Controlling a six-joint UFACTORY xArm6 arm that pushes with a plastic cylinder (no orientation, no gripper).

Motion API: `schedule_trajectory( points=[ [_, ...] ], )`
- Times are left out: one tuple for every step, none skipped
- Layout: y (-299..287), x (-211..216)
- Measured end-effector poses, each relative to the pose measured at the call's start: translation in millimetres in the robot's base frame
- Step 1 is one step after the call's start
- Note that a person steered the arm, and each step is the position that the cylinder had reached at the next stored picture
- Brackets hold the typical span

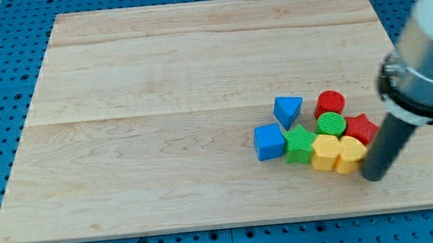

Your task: Push the red star slightly left

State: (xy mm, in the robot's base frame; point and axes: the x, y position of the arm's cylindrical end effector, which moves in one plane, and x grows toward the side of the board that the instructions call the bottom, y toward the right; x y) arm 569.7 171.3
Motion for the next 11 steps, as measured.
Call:
schedule_trajectory(
  points=[
    [-6.3,-16.0],
    [-6.3,-36.0],
    [-14.8,-54.7],
    [-21.7,-31.9],
    [29.5,-23.9],
    [95.6,-52.3],
    [87.1,-88.4],
    [38.5,-87.5],
    [12.6,-94.2],
    [31.6,-117.9],
    [58.1,-153.7]
  ],
)
